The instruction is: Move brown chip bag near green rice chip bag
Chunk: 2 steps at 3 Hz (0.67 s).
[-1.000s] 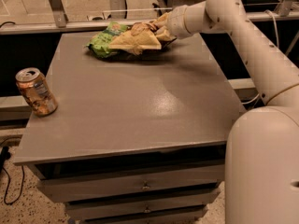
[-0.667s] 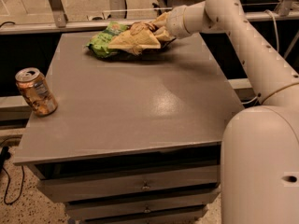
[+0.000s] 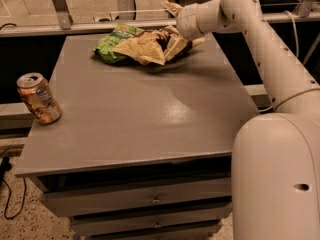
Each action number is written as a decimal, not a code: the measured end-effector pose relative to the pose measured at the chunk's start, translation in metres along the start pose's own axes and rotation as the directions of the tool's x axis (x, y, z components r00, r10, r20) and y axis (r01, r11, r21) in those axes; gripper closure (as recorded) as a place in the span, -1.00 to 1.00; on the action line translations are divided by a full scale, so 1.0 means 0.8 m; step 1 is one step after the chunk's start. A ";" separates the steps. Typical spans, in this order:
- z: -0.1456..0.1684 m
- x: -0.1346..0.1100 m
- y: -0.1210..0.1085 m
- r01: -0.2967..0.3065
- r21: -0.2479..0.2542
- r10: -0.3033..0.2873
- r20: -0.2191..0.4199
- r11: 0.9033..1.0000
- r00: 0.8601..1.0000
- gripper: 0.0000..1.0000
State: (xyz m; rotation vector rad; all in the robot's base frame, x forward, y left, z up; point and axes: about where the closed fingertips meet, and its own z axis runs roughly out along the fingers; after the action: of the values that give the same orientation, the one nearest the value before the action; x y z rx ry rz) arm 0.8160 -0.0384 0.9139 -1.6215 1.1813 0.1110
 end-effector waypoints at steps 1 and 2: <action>-0.026 -0.015 0.008 0.029 -0.022 -0.028 0.016 0.999 0.999 -1.00; -0.097 -0.004 0.013 -0.007 -0.024 0.006 -0.055 1.000 0.998 -1.00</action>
Offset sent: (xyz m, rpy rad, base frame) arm -0.0829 -0.1296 0.0525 -0.0850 0.0710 -0.1307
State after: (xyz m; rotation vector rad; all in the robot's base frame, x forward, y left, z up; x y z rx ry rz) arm 0.7703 -0.0961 0.9409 -1.6510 1.2311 0.0855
